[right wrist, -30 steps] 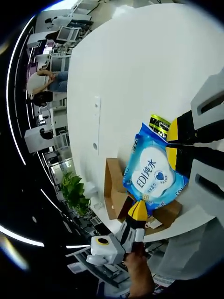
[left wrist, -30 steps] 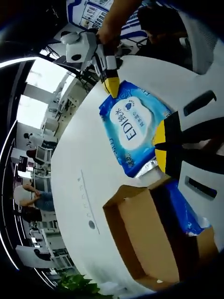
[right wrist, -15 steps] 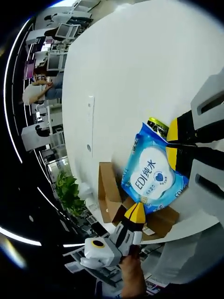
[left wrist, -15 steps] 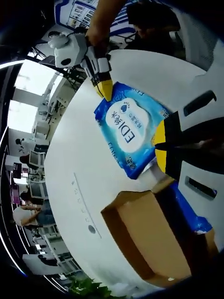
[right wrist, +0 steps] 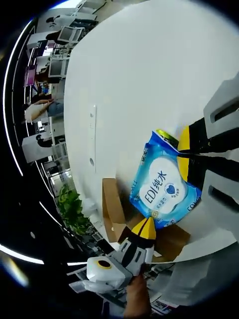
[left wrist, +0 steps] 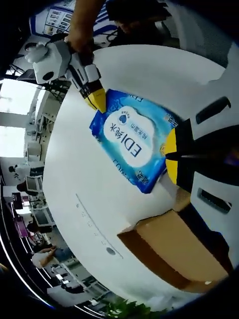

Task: Operate the shoe box by opening the lid, removing the specified soft item, and placing it in the target area until the item is outside and the box remains undamaged.

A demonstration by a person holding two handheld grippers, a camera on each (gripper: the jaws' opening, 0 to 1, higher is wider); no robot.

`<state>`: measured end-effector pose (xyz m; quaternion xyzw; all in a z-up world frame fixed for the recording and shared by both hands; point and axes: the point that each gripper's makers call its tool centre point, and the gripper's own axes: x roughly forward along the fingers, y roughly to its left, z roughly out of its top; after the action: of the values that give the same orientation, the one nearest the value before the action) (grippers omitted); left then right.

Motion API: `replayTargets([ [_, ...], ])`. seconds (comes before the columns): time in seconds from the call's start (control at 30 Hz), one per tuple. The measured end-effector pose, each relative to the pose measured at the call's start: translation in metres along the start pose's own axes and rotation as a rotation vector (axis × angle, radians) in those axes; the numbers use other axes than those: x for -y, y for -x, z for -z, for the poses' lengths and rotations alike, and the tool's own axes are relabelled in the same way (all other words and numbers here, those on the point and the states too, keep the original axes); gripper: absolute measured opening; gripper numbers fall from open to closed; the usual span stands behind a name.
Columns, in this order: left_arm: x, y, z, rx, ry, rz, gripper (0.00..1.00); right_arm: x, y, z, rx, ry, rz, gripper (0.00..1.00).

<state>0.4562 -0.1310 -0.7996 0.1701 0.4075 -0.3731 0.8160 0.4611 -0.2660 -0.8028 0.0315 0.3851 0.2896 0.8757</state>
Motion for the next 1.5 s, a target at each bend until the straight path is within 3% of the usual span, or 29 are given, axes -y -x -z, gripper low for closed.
replayTargets([
  [0.47,-0.005,-0.008,0.007,-0.074,-0.11,-0.024,0.0,0.003,-0.013,0.008,-0.005,-0.004,0.002,0.0],
  [0.6,-0.002,-0.009,0.01,-0.096,-0.177,-0.024,0.0,0.003,-0.014,0.009,-0.002,-0.003,0.003,0.0],
  [0.9,-0.003,-0.01,0.01,-0.114,-0.264,-0.03,0.0,0.004,-0.015,0.009,0.011,-0.024,-0.003,0.0],
  [1.17,-0.003,-0.01,0.006,-0.097,-0.28,-0.019,0.0,0.005,-0.01,0.009,0.018,-0.031,0.007,0.0],
  [1.37,-0.001,-0.01,0.01,-0.114,-0.324,-0.006,0.0,0.006,-0.013,0.01,0.02,-0.026,0.011,0.0],
  [1.5,-0.002,-0.01,0.011,-0.121,-0.309,0.005,0.0,0.008,-0.015,0.01,0.022,-0.037,0.01,0.0],
])
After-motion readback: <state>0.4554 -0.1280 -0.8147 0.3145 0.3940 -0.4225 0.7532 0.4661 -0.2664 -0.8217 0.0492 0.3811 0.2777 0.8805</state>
